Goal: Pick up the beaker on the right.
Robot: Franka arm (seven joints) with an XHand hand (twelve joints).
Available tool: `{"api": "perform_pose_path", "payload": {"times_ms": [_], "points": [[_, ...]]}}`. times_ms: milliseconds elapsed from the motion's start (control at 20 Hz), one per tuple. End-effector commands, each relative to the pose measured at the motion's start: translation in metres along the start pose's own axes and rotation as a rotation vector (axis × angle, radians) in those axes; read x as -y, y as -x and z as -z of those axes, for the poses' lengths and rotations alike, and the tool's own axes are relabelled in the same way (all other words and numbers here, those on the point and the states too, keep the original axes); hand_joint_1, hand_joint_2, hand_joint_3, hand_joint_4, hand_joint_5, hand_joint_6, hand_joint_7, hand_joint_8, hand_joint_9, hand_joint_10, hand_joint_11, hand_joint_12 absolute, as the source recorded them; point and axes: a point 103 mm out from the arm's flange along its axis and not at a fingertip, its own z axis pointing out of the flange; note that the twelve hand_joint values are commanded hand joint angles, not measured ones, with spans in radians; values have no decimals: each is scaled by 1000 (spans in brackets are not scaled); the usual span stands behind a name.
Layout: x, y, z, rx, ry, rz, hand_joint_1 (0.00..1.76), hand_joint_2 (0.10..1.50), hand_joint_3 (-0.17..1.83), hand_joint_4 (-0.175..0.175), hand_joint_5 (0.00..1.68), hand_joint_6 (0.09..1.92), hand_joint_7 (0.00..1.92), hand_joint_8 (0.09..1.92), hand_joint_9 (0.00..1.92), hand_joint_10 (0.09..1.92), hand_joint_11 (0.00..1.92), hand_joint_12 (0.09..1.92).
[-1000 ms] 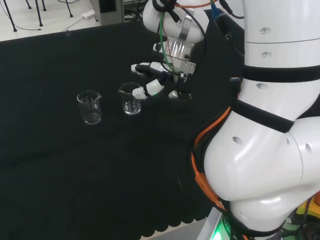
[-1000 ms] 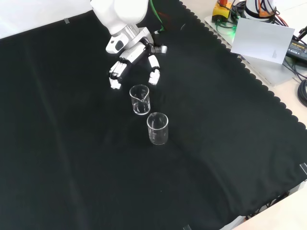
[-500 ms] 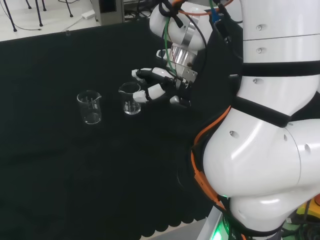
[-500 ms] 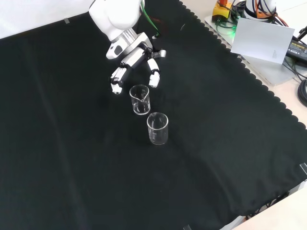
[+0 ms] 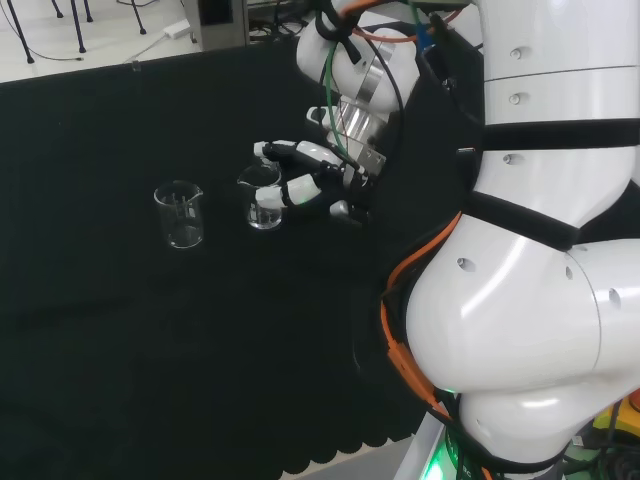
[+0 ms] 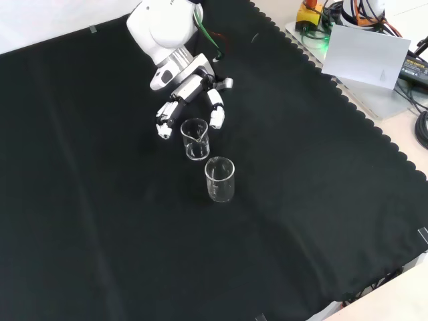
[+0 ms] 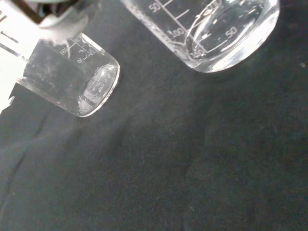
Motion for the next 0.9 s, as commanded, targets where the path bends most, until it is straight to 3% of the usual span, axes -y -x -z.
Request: {"api": "perform_pose_path", "payload": {"times_ms": [50, 550, 900], "points": [[-2, 4, -6, -34, -2, 22, 818, 492, 582, -6, 271, 87, 192, 463, 269, 590, 0, 984], [-7, 8, -8, -98, 33, 44, 865, 485, 595, 0, 356, 87, 203, 457, 280, 580, 0, 969], [-10, 2, -16, -119, 40, 84, 889, 476, 613, -3, 396, 87, 232, 451, 293, 564, 0, 980]]}}
